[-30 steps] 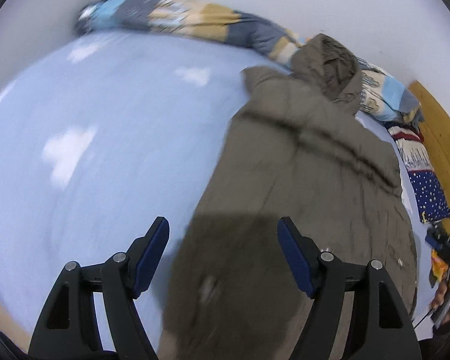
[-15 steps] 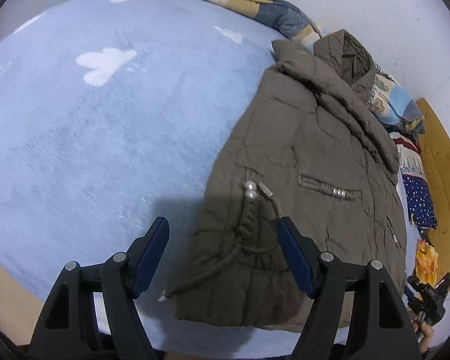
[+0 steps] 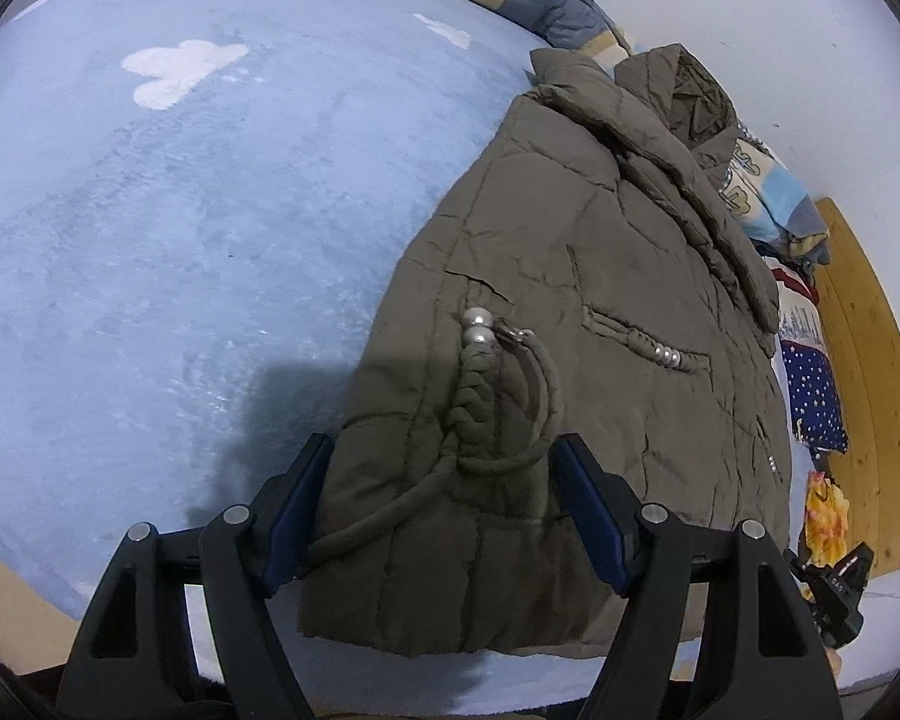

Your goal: Fold large clothes

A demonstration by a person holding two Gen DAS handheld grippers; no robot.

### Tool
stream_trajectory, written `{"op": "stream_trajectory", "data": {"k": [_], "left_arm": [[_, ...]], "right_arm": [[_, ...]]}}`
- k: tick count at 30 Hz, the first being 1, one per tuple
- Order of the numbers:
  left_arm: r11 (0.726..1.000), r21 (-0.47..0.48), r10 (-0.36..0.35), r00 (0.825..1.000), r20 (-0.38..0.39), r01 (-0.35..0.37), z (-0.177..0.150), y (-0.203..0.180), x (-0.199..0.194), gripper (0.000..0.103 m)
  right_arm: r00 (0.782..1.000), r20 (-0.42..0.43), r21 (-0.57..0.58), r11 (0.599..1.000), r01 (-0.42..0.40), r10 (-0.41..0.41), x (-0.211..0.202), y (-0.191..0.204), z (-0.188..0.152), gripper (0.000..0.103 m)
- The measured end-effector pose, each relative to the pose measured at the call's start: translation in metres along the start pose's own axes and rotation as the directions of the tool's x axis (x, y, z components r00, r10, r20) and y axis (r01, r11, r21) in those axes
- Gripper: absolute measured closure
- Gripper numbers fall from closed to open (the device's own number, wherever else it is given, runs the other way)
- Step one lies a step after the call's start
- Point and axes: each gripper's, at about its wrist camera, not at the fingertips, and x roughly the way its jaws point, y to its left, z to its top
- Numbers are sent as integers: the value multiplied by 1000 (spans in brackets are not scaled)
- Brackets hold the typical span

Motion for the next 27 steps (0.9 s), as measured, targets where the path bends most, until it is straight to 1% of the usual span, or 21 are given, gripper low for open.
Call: {"op": "stream_trajectory", "data": {"k": [1, 2, 3, 4, 5, 6, 8, 11, 14, 16, 20, 23, 25, 27], "left_arm": [[1000, 18, 11, 1000, 7, -11, -1, -3, 0, 34], [999, 43, 24, 1000, 18, -25, -2, -7, -1, 49], [998, 63, 30, 999, 24, -32, -2, -9, -2, 57], [996, 86, 34, 999, 29, -37, -2, -13, -3, 69], [994, 104, 41, 998, 42, -45, -3, -16, -5, 75], [991, 121, 47, 997, 53, -53, -3, -20, -7, 77], [985, 157, 62, 995, 73, -73, -6, -28, -11, 82], [979, 182, 74, 992, 99, -91, -12, -37, -17, 85], [977, 191, 72, 991, 110, -92, -19, -40, -25, 85], [977, 196, 68, 992, 110, -89, -25, -41, -30, 85], [974, 209, 57, 991, 119, -81, -35, -43, -44, 86], [977, 197, 52, 991, 121, -76, -43, -41, -52, 86], [977, 196, 60, 990, 130, -85, -46, -42, -56, 86], [972, 204, 85, 986, 144, -113, -46, -44, -56, 83]], "right_arm": [[1000, 3, -32, 999, 18, -18, 1, 6, -1, 45], [999, 5, -56, 998, 36, -36, 2, 9, -1, 50], [998, 12, -78, 995, 55, -54, 2, 12, -1, 63], [998, 25, -92, 994, 66, -64, 0, 14, -1, 69], [997, 39, -101, 992, 70, -66, -2, 15, -1, 80], [997, 50, -112, 991, 69, -63, -4, 16, 0, 83], [990, 101, -174, 978, 117, -101, -13, 27, -3, 84], [979, 158, -229, 960, 162, -127, -24, 41, -9, 85], [975, 195, -244, 957, 157, -110, -38, 47, -14, 86], [971, 211, -258, 952, 167, -113, -46, 49, -17, 86], [970, 208, -267, 947, 180, -126, -57, 49, -23, 86], [971, 197, -265, 947, 183, -133, -66, 47, -28, 86], [972, 186, -257, 948, 187, -141, -69, 47, -29, 86], [969, 181, -247, 946, 211, -169, -69, 47, -31, 86]]}}
